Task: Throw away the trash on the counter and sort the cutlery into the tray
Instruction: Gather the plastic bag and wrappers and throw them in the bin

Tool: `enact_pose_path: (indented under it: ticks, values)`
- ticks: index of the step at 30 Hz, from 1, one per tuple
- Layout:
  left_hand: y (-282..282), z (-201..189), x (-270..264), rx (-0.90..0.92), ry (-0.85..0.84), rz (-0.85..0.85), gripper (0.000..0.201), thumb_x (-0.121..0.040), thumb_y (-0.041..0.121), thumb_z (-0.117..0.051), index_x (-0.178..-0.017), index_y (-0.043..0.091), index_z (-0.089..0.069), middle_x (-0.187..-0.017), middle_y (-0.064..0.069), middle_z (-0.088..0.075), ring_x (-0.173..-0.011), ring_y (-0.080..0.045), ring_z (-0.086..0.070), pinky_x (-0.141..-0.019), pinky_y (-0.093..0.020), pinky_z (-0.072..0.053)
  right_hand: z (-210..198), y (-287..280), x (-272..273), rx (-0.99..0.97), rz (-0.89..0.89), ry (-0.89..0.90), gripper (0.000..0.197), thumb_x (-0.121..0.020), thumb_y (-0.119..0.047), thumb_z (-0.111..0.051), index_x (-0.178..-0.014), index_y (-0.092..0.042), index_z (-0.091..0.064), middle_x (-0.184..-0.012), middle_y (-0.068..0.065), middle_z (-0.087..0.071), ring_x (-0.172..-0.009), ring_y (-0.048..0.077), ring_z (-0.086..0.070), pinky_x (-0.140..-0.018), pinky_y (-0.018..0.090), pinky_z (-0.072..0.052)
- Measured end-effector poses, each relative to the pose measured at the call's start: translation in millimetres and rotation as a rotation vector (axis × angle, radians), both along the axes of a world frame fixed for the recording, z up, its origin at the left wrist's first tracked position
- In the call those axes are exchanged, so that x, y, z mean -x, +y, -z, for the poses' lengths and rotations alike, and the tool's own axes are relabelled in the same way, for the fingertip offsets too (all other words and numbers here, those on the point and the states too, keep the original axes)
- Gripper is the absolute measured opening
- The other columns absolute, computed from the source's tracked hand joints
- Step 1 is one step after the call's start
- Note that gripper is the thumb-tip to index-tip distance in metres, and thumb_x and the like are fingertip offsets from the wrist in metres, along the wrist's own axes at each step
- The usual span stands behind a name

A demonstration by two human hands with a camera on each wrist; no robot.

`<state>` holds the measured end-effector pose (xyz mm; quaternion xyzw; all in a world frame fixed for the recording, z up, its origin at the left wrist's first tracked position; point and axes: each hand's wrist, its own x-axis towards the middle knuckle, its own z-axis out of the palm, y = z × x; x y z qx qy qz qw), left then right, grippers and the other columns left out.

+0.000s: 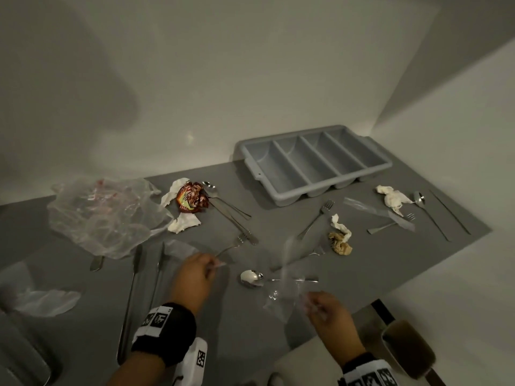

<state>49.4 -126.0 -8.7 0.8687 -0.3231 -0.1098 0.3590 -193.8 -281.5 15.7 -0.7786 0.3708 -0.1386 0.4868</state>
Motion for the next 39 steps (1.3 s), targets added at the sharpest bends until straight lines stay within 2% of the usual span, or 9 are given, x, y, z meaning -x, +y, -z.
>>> enact_pose_path:
  ticks: [4,8,12,15,19,26,30,33,39]
  values:
    - [23,-32,6,0.285,0.045,-0.160,0.016,-0.082,0.003,-0.059,-0.085,0.018,-0.065,-0.089,-0.003,-0.062,-0.082,-0.012,-0.058,-0.072,-0.010,-0.041,19,-2,-14,0.084,-0.329,0.072,0.027,-0.075,-0.011,-0.068,-0.088,-0.034,-0.066,-0.100,-0.020,-0.058,-0.070,-0.004,-0.060,-0.063,0.008,-0.039]
    - [41,-59,16,0.440,0.079,-0.213,0.028,-0.083,0.001,-0.057,-0.085,0.029,-0.060,-0.088,0.008,-0.058,-0.082,0.009,-0.056,-0.072,0.004,-0.039,46,7,-25,0.113,-0.451,0.323,0.018,-0.073,-0.038,-0.071,-0.067,-0.050,-0.059,-0.120,-0.023,-0.045,-0.127,0.021,-0.043,-0.107,0.026,-0.036]
    - [41,-64,23,0.476,0.113,-0.211,0.033,-0.084,0.002,-0.058,-0.082,0.036,-0.058,-0.089,0.004,-0.061,-0.083,0.011,-0.056,-0.073,0.003,-0.041,73,19,-19,0.253,-0.379,0.386,0.022,-0.084,-0.026,-0.059,-0.100,-0.015,-0.067,-0.151,-0.004,-0.029,-0.141,0.017,-0.020,-0.112,0.015,-0.007]
    - [31,-63,35,0.462,0.108,-0.186,0.039,-0.083,0.001,-0.058,-0.079,0.040,-0.056,-0.089,0.005,-0.061,-0.084,0.010,-0.057,-0.073,0.004,-0.041,71,19,-14,0.275,-0.296,0.318,0.031,-0.087,-0.022,-0.053,-0.116,-0.024,-0.062,-0.129,-0.003,-0.060,-0.124,0.017,-0.051,-0.103,0.012,-0.027]
    - [4,-65,54,0.420,0.107,-0.078,0.037,-0.084,0.005,-0.058,-0.082,0.041,-0.054,-0.090,0.002,-0.060,-0.086,0.009,-0.056,-0.075,0.004,-0.039,47,1,-4,-0.061,0.012,0.115,0.043,-0.085,-0.007,-0.059,-0.074,-0.048,-0.065,-0.079,-0.019,-0.070,-0.085,0.012,-0.066,-0.085,0.020,-0.050]
    - [-96,-78,108,0.452,0.168,0.206,0.025,-0.082,0.017,-0.057,-0.084,0.041,-0.060,-0.093,0.014,-0.063,-0.087,0.001,-0.059,-0.079,-0.002,-0.042,-3,-80,82,-0.212,0.592,-0.365,0.040,-0.078,0.007,-0.064,-0.091,-0.029,-0.054,-0.084,-0.006,-0.065,-0.072,-0.001,-0.065,-0.067,0.015,-0.056]
    - [-166,-67,173,0.338,0.251,0.376,0.027,-0.085,0.012,-0.060,-0.088,0.039,-0.061,-0.093,0.010,-0.066,-0.091,-0.002,-0.062,-0.077,-0.003,-0.045,3,-138,178,-0.200,0.798,-0.341,0.045,-0.077,0.011,-0.063,-0.109,-0.017,-0.045,-0.087,0.000,-0.061,-0.063,-0.003,-0.065,-0.051,0.011,-0.053]
    - [-210,-53,224,0.308,0.398,0.401,0.020,-0.081,0.018,-0.066,-0.086,0.034,-0.055,-0.094,0.012,-0.064,-0.084,-0.006,-0.064,-0.071,-0.015,-0.051,19,-168,245,-0.199,0.909,-0.275,0.054,-0.076,0.015,-0.059,-0.109,-0.022,-0.037,-0.091,0.010,-0.061,-0.062,0.023,-0.063,-0.048,0.027,-0.053]
    - [-339,-11,330,0.109,0.257,0.807,0.012,-0.079,0.027,-0.046,-0.073,0.026,-0.055,-0.089,0.013,-0.053,-0.085,0.010,-0.054,-0.074,-0.001,-0.039,82,-241,372,-0.287,1.069,-0.039,0.039,-0.076,0.016,-0.052,-0.072,-0.021,-0.062,-0.090,0.021,-0.061,-0.053,0.031,-0.059,-0.052,0.032,-0.050]
